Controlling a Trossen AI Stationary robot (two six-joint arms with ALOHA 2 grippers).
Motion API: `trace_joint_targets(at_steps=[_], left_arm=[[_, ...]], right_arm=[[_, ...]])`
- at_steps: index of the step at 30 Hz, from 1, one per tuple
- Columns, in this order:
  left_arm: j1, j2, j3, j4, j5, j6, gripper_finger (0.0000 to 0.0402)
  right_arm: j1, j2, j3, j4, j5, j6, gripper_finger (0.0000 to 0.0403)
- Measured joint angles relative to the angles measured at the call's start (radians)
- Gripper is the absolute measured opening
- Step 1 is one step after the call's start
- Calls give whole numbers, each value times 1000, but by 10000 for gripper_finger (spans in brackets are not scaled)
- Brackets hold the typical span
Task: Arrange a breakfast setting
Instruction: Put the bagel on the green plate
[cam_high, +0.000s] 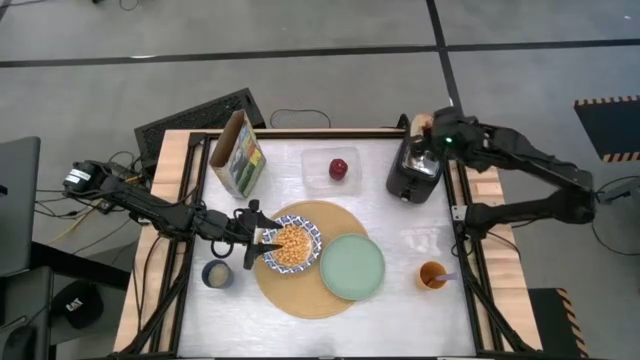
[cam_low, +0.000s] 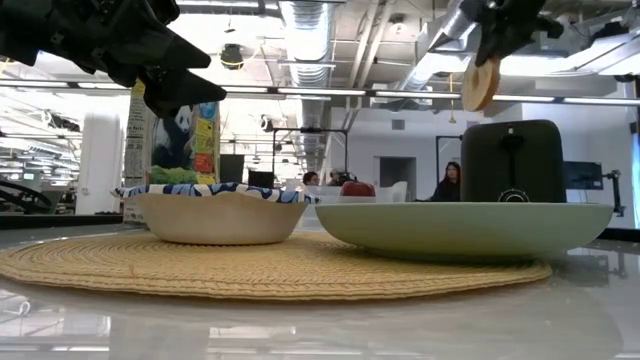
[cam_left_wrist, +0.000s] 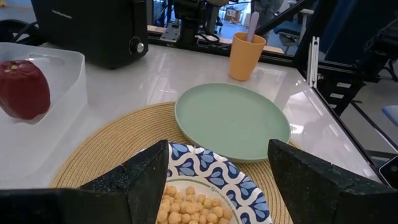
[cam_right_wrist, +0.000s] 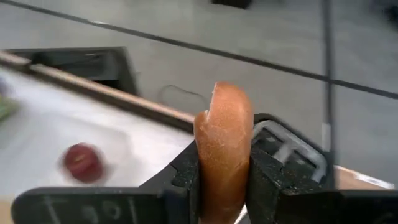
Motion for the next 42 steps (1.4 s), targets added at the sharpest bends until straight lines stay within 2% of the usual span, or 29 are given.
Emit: trace_joint_targets(at_steps=[7, 13, 19, 25, 32, 42], left_arm=[[0, 0, 0, 0, 0, 0, 258], [0, 0, 0, 0, 0, 0, 258], [0, 0, 0, 0, 0, 0, 258], [0, 0, 0, 0, 0, 0, 258], [0, 0, 0, 3, 0, -6, 258], [0, 0, 0, 11, 0, -2, 258]], right_arm=[[118, -103, 0, 7, -134, -12, 110], [257, -125, -15, 16, -293, -15, 109], [377, -119, -84, 62, -352, 12, 109], [432, -117, -221, 240, -455, 23, 109], [431, -98, -422, 512, -574, 7, 109], [451, 46, -580, 773, -615, 31, 109]])
